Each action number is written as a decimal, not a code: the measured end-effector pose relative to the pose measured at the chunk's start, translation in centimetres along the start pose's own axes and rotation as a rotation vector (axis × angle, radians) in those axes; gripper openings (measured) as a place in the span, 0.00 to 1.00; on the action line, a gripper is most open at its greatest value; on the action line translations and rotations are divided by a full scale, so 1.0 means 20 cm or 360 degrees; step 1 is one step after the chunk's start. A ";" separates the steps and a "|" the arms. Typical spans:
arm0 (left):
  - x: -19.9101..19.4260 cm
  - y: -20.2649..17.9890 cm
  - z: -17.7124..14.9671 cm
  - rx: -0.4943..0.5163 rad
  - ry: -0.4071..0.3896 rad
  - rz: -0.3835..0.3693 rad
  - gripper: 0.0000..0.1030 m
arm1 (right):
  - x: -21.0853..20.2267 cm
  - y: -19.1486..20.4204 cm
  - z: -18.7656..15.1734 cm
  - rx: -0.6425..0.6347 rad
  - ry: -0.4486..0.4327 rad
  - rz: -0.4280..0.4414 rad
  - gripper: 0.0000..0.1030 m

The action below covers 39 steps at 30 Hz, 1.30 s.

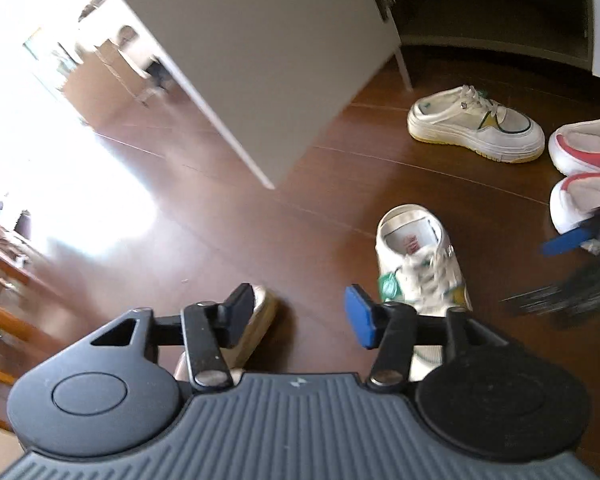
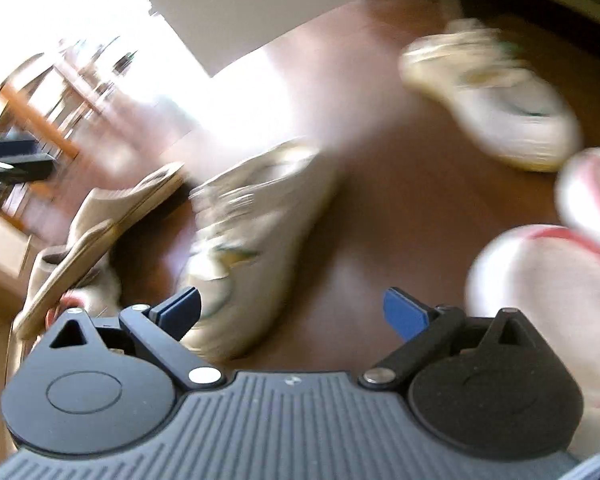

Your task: Organize scattered shoes

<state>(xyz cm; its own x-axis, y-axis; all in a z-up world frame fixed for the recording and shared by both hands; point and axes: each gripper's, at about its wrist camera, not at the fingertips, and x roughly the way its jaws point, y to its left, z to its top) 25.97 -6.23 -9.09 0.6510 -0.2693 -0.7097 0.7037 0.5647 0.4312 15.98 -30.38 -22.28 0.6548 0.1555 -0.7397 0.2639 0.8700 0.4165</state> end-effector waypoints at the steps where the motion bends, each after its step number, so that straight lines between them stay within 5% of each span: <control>1: -0.04 0.00 -0.02 -0.0034 -0.0009 0.0020 0.57 | 0.06 0.08 0.00 -0.0053 -0.0017 -0.0027 0.94; 4: -0.06 0.01 -0.07 -0.0175 0.0041 -0.0045 0.58 | 0.23 0.21 0.04 -0.0146 -0.0057 -0.0175 0.92; 9: 0.00 0.04 -0.07 -0.0251 0.0070 -0.0029 0.58 | 0.38 0.08 0.19 -0.0318 0.0043 -0.0092 0.42; 11: 0.03 0.06 -0.09 -0.0318 0.0058 -0.0025 0.58 | 0.39 -0.03 0.28 -0.0378 0.0129 0.0005 0.45; 12: 0.05 0.07 -0.09 -0.0367 0.0056 -0.0034 0.58 | 0.38 -0.08 0.33 -0.0444 0.0165 0.0023 0.59; 17: 0.05 0.07 -0.12 -0.0452 0.0068 -0.0090 0.58 | 0.27 -0.01 0.28 -0.0379 0.0056 -0.0284 0.93; 20: 0.03 0.07 -0.13 -0.0435 0.0054 -0.0093 0.58 | 0.26 0.09 0.16 -0.0267 -0.0008 -0.0340 0.95; 24: 0.04 0.06 -0.14 -0.0442 0.0060 -0.0115 0.58 | 0.42 0.29 -0.03 -0.0498 0.0063 -0.0534 0.96; 34: 0.08 0.03 -0.15 -0.0471 0.0084 -0.0176 0.58 | 0.29 -0.04 0.12 -0.0691 0.0096 -0.0506 0.93; 39: 0.09 -0.01 -0.13 -0.0430 0.0075 -0.0185 0.58 | 0.33 -0.01 0.10 -0.0700 0.0049 -0.0524 0.89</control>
